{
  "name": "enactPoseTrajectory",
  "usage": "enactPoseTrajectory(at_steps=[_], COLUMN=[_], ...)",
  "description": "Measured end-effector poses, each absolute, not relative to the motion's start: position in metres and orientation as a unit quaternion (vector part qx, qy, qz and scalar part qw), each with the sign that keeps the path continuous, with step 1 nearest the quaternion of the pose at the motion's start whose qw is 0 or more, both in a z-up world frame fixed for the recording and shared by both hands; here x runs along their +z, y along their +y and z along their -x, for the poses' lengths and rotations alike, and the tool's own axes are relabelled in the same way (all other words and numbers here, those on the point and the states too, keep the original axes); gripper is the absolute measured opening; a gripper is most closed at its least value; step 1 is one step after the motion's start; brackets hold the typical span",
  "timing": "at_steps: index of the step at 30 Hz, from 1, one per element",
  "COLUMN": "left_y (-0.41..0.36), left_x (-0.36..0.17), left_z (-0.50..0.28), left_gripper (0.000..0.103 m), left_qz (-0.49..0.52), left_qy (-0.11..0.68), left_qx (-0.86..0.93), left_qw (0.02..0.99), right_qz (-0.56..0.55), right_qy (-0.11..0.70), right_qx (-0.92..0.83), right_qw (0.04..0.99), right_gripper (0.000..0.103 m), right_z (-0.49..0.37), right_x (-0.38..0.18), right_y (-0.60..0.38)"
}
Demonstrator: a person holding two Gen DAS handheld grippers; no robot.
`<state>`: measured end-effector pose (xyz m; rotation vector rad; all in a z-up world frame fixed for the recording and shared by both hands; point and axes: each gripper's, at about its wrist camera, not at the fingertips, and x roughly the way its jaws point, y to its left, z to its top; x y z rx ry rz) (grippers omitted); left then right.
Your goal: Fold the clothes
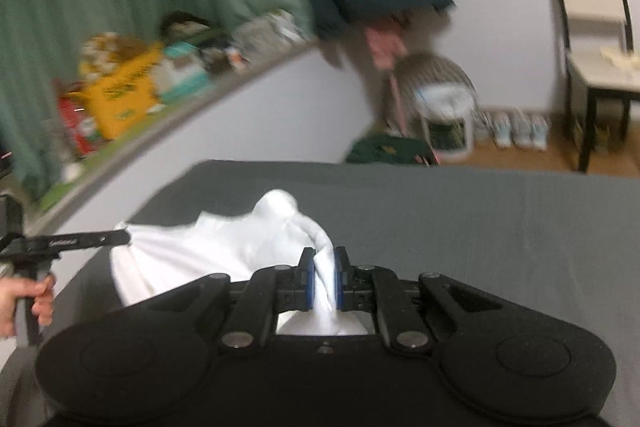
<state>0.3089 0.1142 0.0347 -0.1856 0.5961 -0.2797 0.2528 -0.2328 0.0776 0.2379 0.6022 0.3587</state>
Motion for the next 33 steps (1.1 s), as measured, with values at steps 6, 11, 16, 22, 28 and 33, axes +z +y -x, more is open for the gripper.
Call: enactPoseTrajectory(at_steps=[6, 11, 16, 22, 28, 33], left_y=[0.149, 0.145, 0.119, 0.092, 0.082, 0.08], left_x=[0.039, 0.006, -0.017, -0.012, -0.002, 0.0], left_z=[-0.197, -0.131, -0.097, -0.094, -0.094, -0.07], left_gripper=[0.009, 0.01, 0.013, 0.016, 0.097, 0.097], left_qz=[0.011, -0.075, -0.236, -0.378, -0.385, -0.401], left_qy=[0.278, 0.331, 0.343, 0.313, 0.305, 0.277], left_qx=[-0.184, -0.207, -0.179, -0.163, -0.166, -0.2], left_qw=[0.943, 0.918, 0.891, 0.856, 0.855, 0.85], right_qz=[-0.107, -0.008, 0.133, 0.276, 0.269, 0.184], right_qy=[0.299, 0.343, 0.373, 0.387, 0.395, 0.412], right_qx=[0.207, 0.216, 0.219, 0.229, 0.274, 0.302], right_qw=[0.925, 0.914, 0.892, 0.85, 0.834, 0.839], right_gripper=[0.01, 0.01, 0.022, 0.047, 0.049, 0.049], right_z=[-0.127, -0.081, -0.063, -0.049, -0.058, -0.072], right_x=[0.08, 0.06, 0.044, 0.029, 0.028, 0.034], right_y=[-0.234, -0.207, -0.169, -0.129, -0.12, -0.13])
